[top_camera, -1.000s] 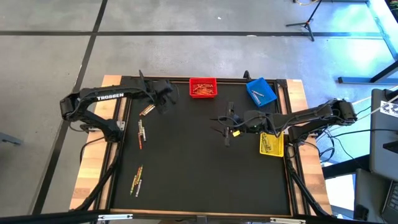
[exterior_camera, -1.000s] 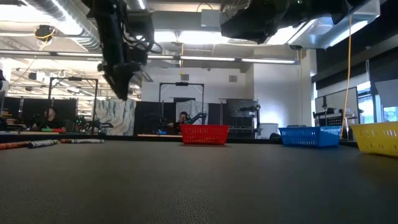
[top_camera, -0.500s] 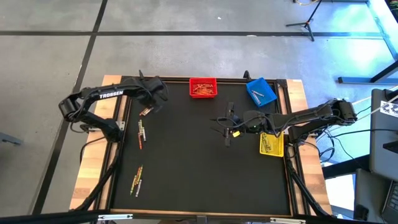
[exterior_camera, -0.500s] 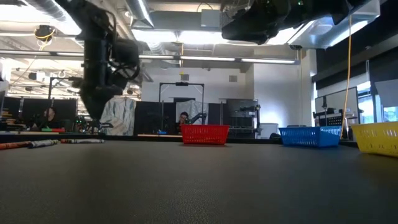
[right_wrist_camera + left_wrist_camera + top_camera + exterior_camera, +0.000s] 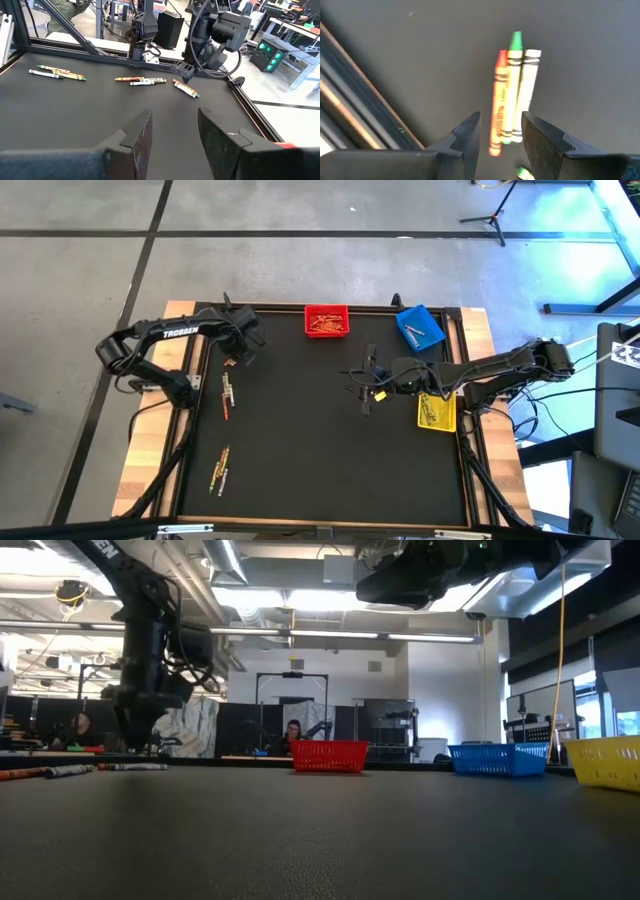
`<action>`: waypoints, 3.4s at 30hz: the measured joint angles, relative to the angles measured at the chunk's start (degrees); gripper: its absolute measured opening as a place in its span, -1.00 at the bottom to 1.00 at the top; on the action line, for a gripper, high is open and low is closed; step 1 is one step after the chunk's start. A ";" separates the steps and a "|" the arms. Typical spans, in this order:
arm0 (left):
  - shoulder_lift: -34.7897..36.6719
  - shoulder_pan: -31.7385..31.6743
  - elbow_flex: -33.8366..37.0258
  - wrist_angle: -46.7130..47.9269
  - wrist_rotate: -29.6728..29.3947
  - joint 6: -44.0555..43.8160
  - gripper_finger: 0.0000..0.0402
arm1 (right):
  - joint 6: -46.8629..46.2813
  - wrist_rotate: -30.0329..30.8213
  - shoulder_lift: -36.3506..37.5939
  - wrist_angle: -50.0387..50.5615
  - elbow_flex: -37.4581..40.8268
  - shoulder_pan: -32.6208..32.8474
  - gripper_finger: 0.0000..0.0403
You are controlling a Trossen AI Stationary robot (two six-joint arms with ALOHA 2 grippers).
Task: Sort crayons
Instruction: Put the orange crayon into the red bin
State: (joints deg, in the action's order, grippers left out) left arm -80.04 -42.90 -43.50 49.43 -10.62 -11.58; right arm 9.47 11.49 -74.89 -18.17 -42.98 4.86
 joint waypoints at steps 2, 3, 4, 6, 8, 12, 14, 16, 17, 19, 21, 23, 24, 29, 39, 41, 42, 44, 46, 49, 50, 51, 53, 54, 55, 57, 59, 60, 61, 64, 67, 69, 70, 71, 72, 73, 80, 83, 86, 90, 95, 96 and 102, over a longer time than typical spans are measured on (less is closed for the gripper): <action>-0.71 -0.41 0.03 -0.03 -0.56 0.17 -0.34 | 0.00 0.00 0.00 0.00 0.00 0.00 -0.23; -1.04 -0.59 0.03 -0.24 -0.58 0.42 -0.34 | 0.02 0.00 0.00 0.00 0.00 0.00 -0.23; -1.47 -0.70 0.03 -0.59 -0.56 0.84 -0.34 | 0.02 0.00 0.00 0.00 0.00 0.00 -0.23; -2.64 -0.73 0.03 -1.32 -0.33 1.87 -0.34 | 0.02 0.00 0.00 0.00 0.00 0.00 -0.23; -3.97 -0.75 0.03 -2.04 -0.31 3.13 -0.34 | 0.02 0.00 0.00 0.02 0.00 0.00 -0.23; -6.75 -1.42 0.03 -3.33 -0.60 4.71 -0.34 | 0.01 0.00 0.00 0.10 0.00 0.00 -0.23; -7.74 -1.90 0.03 -3.34 -0.63 4.73 -0.34 | 0.02 0.00 0.00 0.28 0.00 0.00 -0.23; -8.29 -2.25 0.03 -3.39 -0.58 4.73 -0.34 | 0.02 0.00 0.00 0.28 0.00 0.00 -0.23; -8.45 -2.41 0.03 -3.39 -0.50 4.75 -0.34 | 0.02 -0.02 0.00 0.28 0.00 0.00 -0.23; -8.45 -2.67 0.03 -3.43 -0.42 5.17 -0.34 | 0.01 -0.01 0.00 0.30 0.00 0.00 -0.23; -8.45 -2.72 0.03 -3.65 -0.34 5.78 -0.34 | 0.02 -0.01 0.00 0.30 0.00 0.00 -0.23; -8.45 -2.70 0.03 -3.67 -0.36 5.80 -0.34 | 0.00 -0.02 0.00 0.33 0.00 0.00 -0.23; -8.45 -2.72 0.03 -3.67 -0.34 5.80 -0.34 | 0.00 -0.01 0.00 0.37 0.00 0.00 -0.23; -7.78 -2.37 -0.29 -3.18 -0.46 7.73 -0.34 | -0.04 -0.02 0.00 0.43 0.00 0.00 -0.23; -4.73 -1.59 -2.93 -0.21 -3.34 7.20 -0.34 | -0.15 -0.02 0.00 0.43 0.00 0.00 -0.23; -4.72 -2.20 -2.94 -0.18 -3.36 6.32 -0.34 | -0.20 -0.02 0.00 0.49 0.00 0.00 -0.23; -4.76 -2.51 -2.87 -0.37 -2.37 6.15 -0.34 | -0.29 -0.02 0.00 0.67 0.00 0.00 -0.23; -4.78 -2.86 -2.26 -1.22 0.39 6.27 -0.34 | -0.37 -0.02 0.00 1.00 0.00 0.00 -0.23; -4.80 -3.05 -1.50 -1.50 1.12 6.84 -0.34 | -0.37 -0.02 0.00 1.30 0.00 0.00 -0.23; -4.82 -3.87 -0.12 -2.50 0.02 7.25 -0.34 | -0.37 -0.02 0.00 1.37 0.00 0.00 -0.23; -4.84 -4.18 0.20 -2.68 0.03 7.25 -0.34 | -0.37 -0.02 0.00 1.37 0.00 0.00 -0.23; -4.84 -4.37 0.45 -2.98 0.05 7.25 -0.34 | -0.37 -0.02 0.00 1.35 0.00 0.00 -0.23; -4.84 -4.70 0.93 -3.84 0.38 7.27 -0.34 | -0.39 -0.02 0.00 1.35 0.00 0.00 -0.23; -4.86 -4.74 1.15 -4.26 0.70 7.27 -0.34 | -0.37 -0.02 0.00 1.31 0.00 0.00 -0.23; -4.87 -4.78 1.40 -4.96 0.79 7.31 -0.34 | -0.39 -0.02 0.00 1.31 0.00 0.00 -0.23; -4.87 -4.82 1.85 -5.86 0.90 7.69 -0.34 | -0.37 -0.02 0.00 1.28 0.00 0.00 -0.23; -4.87 -4.84 2.19 -5.99 0.91 7.69 -0.34 | -0.39 -0.02 0.00 1.27 0.00 0.00 -0.23; -4.87 -4.84 2.38 -6.18 0.92 7.70 -0.34 | -0.37 -0.02 0.00 1.27 0.00 0.00 -0.23; -4.87 -4.85 2.62 -6.43 0.92 7.69 -0.34 | -0.37 -0.02 0.00 1.26 0.00 0.00 -0.23; -4.85 -4.86 3.36 -6.94 0.95 7.68 -0.34 | -0.37 -0.02 0.00 1.24 0.00 0.00 -0.23; -4.73 -4.86 3.94 -7.28 1.29 7.66 -0.37 | -0.37 -0.02 0.00 1.22 0.00 0.00 -0.23; -4.68 -4.86 4.19 -7.29 2.35 7.64 -0.43 | -0.37 -0.02 0.00 1.20 0.00 0.00 -0.23; -4.67 -4.86 4.19 -7.28 2.55 7.64 -0.47 | -0.39 -0.02 0.00 1.20 0.00 0.00 -0.23; -4.69 -4.86 4.19 -7.30 2.56 7.64 -0.53 | -0.40 -0.02 0.00 1.20 0.00 0.00 -0.23; -4.69 -4.84 4.21 -7.37 2.54 7.64 -0.59 | -0.46 -0.03 0.00 1.20 0.00 0.00 -0.23; -4.69 -4.84 4.23 -7.50 2.59 7.64 -0.65 | -0.48 -0.08 0.00 1.21 0.00 0.00 -0.23; -3.67 -4.58 3.26 -5.96 2.54 7.85 -0.96 | -0.55 -0.52 0.00 1.43 0.00 0.00 -0.23; -0.17 -3.84 2.16 -5.82 0.89 7.81 -0.92 | -0.74 -0.54 0.00 2.22 0.00 0.00 -0.23; 5.12 -2.08 1.74 -5.48 -0.49 7.30 -0.91 | -2.15 -0.57 0.00 3.21 0.00 0.00 -0.22; 13.63 2.16 1.50 -7.63 -0.81 6.89 -0.93 | -3.37 -0.57 -0.02 3.33 0.00 0.00 -0.16; 22.39 10.33 1.80 -16.06 -0.84 6.63 -0.94 | -3.23 -0.57 -0.02 3.29 0.00 0.00 0.08; 23.62 12.22 2.40 -18.87 -0.85 6.65 -0.94 | -3.15 -0.55 -0.02 3.15 0.00 0.00 0.12; 26.19 23.80 7.80 -38.72 0.20 8.73 -0.94 | -3.02 -0.53 -0.02 1.24 -0.02 0.00 0.24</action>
State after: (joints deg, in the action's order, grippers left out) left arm -53.85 -19.10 -35.69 10.71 -10.42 -2.85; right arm 6.46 10.96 -74.91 -16.94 -43.00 4.86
